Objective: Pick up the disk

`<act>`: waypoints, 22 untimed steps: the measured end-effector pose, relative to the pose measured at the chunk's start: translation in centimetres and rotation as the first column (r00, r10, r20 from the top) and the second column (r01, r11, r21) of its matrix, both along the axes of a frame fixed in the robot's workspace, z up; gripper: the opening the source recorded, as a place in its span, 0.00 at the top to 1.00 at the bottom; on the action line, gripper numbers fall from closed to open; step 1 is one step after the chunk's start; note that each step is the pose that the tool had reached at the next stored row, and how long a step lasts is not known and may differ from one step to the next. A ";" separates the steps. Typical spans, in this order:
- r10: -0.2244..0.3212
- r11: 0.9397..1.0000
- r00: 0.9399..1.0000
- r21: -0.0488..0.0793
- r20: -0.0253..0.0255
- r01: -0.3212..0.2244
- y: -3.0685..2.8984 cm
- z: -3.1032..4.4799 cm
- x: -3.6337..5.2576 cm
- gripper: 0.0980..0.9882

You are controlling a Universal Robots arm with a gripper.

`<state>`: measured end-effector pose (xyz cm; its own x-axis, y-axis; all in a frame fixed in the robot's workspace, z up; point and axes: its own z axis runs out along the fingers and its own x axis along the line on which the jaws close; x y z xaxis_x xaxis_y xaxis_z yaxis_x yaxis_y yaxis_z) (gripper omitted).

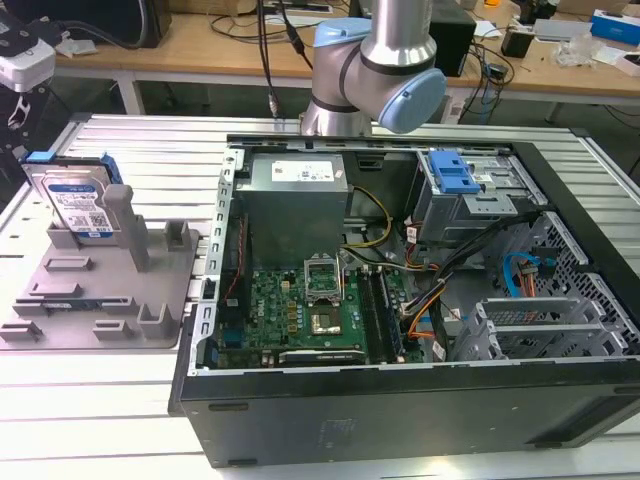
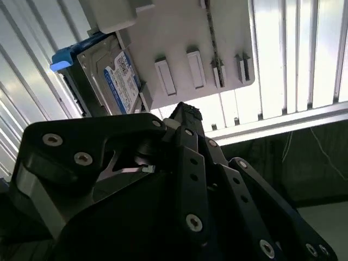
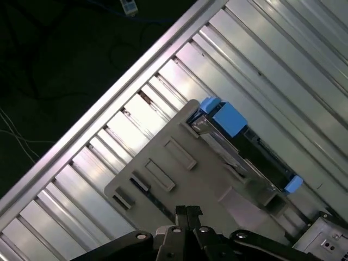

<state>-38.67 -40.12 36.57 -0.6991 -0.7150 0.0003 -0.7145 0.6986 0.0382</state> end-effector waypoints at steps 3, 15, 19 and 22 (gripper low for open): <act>0.068 0.998 0.998 0.000 0.000 -0.068 0.00 -0.03 0.10 0.98; 0.225 0.974 0.974 -0.004 0.004 -0.225 0.04 -0.28 0.56 0.43; 0.287 0.958 0.958 -0.011 0.020 -0.287 0.05 -0.38 0.56 0.43; 0.355 0.935 0.935 -0.013 0.021 -0.355 0.05 -0.42 0.55 0.43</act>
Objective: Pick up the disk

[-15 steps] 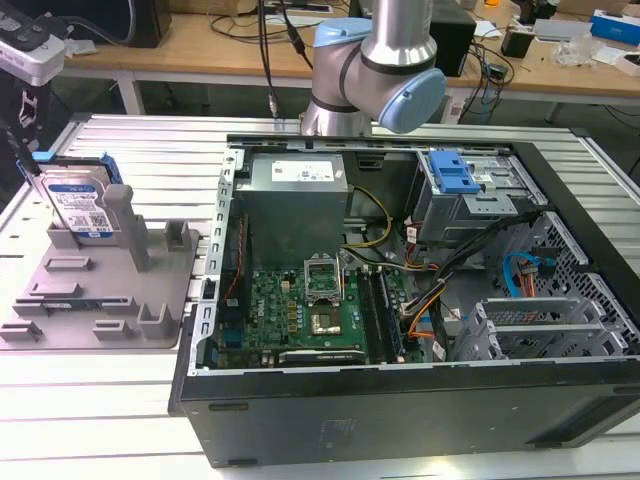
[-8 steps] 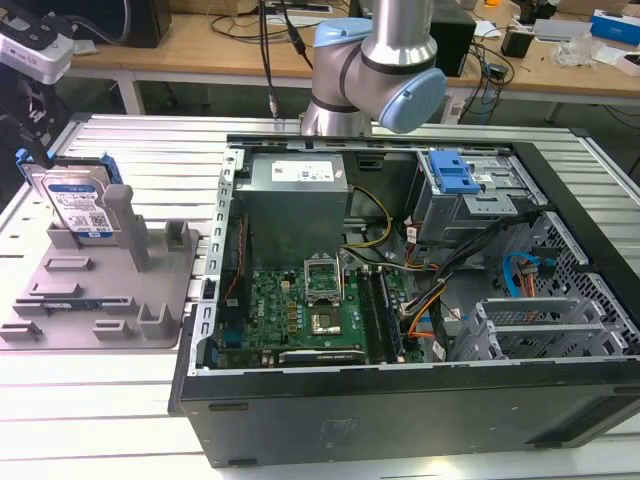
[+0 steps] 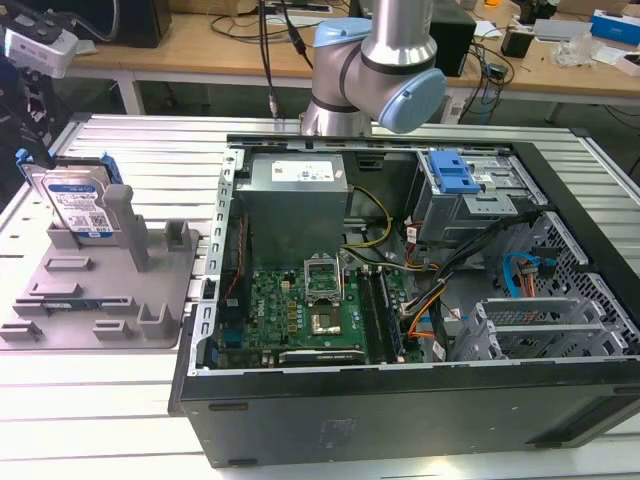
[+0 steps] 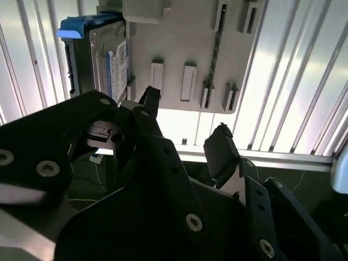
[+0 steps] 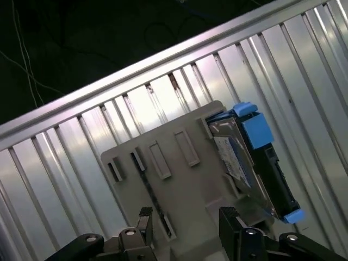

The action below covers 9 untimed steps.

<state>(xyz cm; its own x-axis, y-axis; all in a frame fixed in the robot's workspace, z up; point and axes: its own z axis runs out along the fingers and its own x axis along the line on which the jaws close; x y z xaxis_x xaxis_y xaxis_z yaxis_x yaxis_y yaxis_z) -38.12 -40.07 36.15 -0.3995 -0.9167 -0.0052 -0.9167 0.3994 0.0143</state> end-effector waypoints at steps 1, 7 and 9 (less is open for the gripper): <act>0.019 1.000 1.000 0.000 0.000 -0.019 0.00 -0.01 0.00 0.43; 0.161 0.987 0.987 -0.001 0.000 -0.161 0.00 -0.08 0.01 0.43; 0.234 0.972 0.972 -0.001 0.000 -0.234 0.00 -0.18 0.01 0.43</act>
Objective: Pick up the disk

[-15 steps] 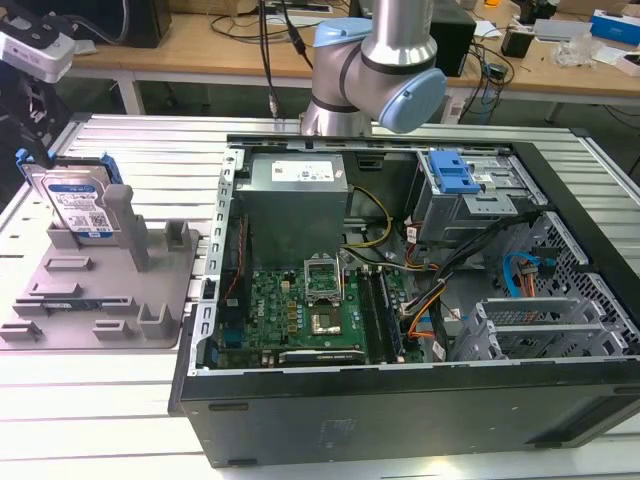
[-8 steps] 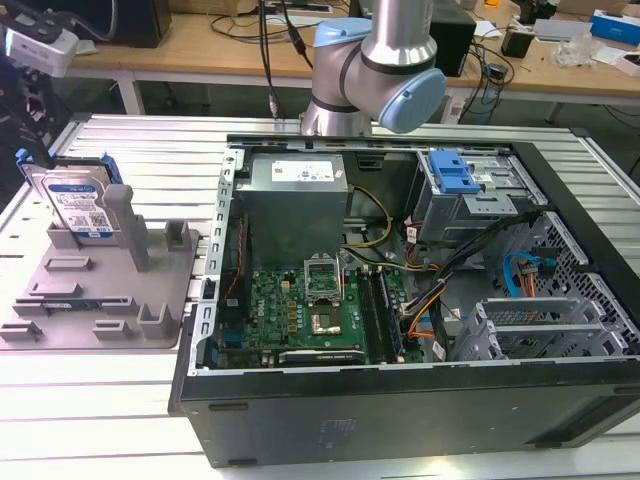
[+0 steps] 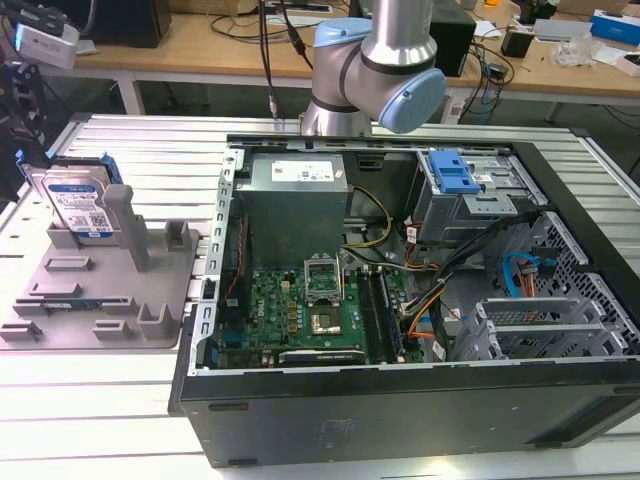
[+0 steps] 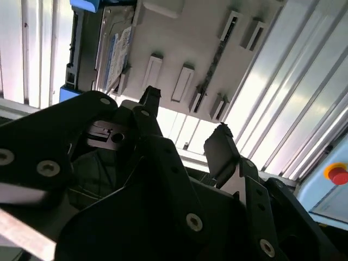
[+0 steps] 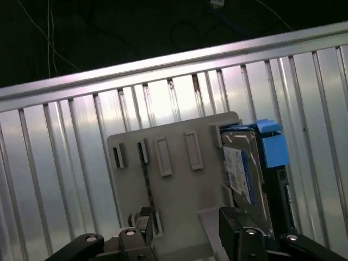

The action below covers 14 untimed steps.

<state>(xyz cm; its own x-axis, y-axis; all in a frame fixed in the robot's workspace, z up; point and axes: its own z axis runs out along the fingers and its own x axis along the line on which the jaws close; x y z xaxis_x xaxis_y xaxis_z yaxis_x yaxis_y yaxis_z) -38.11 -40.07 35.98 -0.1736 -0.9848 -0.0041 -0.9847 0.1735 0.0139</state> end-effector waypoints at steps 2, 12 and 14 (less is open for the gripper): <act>0.040 0.999 0.999 0.000 0.000 -0.040 0.00 -0.08 0.00 0.43; 0.191 0.982 0.982 -0.002 0.000 -0.191 0.02 -0.44 0.05 0.43; 0.189 0.982 0.982 -0.002 0.000 -0.189 0.24 -0.45 0.04 0.43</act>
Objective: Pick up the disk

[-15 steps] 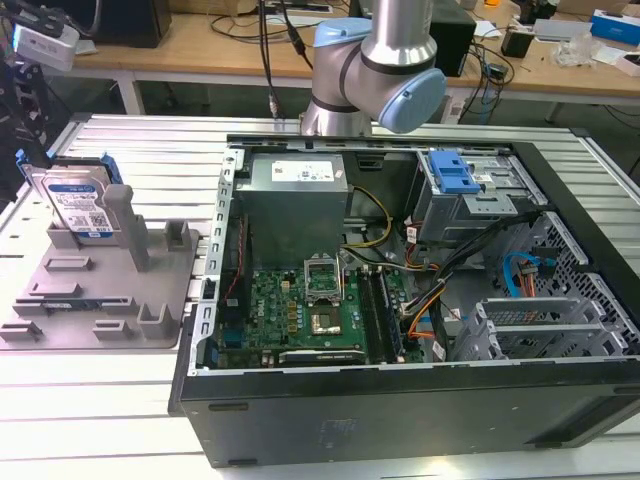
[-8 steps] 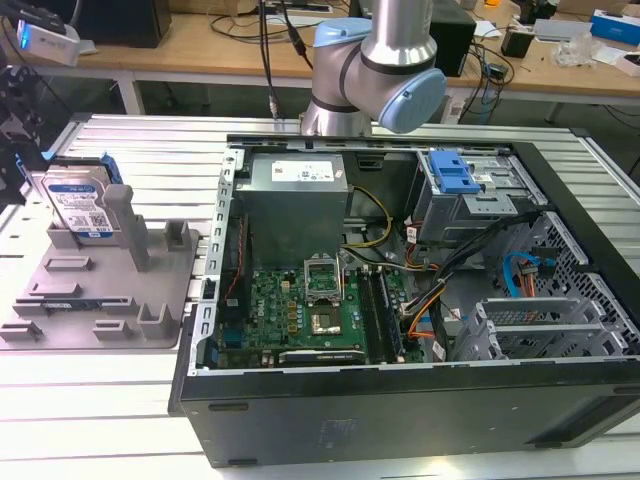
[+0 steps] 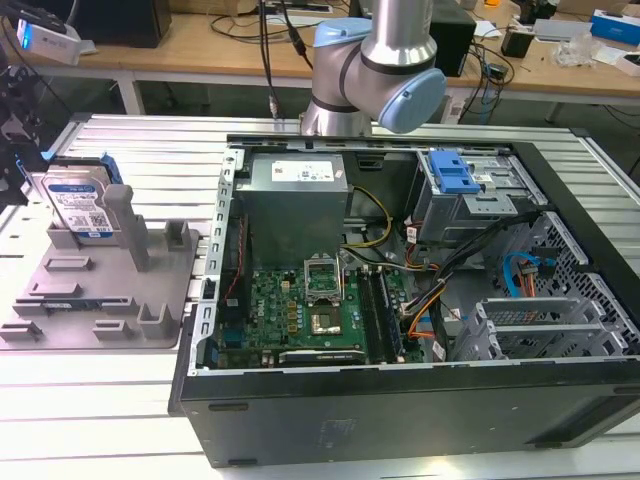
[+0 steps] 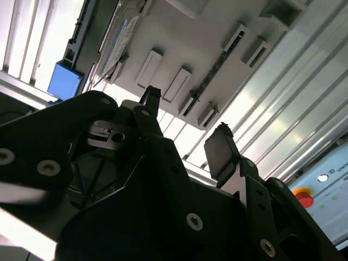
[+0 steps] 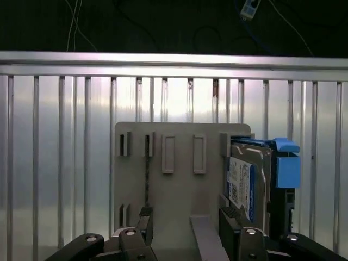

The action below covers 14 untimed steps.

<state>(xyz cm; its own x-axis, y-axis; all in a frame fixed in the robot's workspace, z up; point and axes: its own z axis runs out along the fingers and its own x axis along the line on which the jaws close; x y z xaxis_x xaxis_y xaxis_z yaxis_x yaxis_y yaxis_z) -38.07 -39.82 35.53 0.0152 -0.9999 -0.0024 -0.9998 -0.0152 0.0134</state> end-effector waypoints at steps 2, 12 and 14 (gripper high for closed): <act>-0.001 1.000 1.000 0.000 0.000 0.001 0.48 0.00 -0.08 0.43; -0.001 1.000 1.000 0.000 0.000 0.001 6.80 -0.17 -1.92 0.43; -0.001 1.000 1.000 0.000 0.000 0.001 7.60 -0.38 -2.84 0.43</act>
<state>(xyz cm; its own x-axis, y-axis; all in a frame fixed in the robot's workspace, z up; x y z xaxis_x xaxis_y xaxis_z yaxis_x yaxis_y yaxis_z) -40.91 -32.23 35.15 0.0146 -0.9999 -0.0024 -0.9998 -0.0146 0.0135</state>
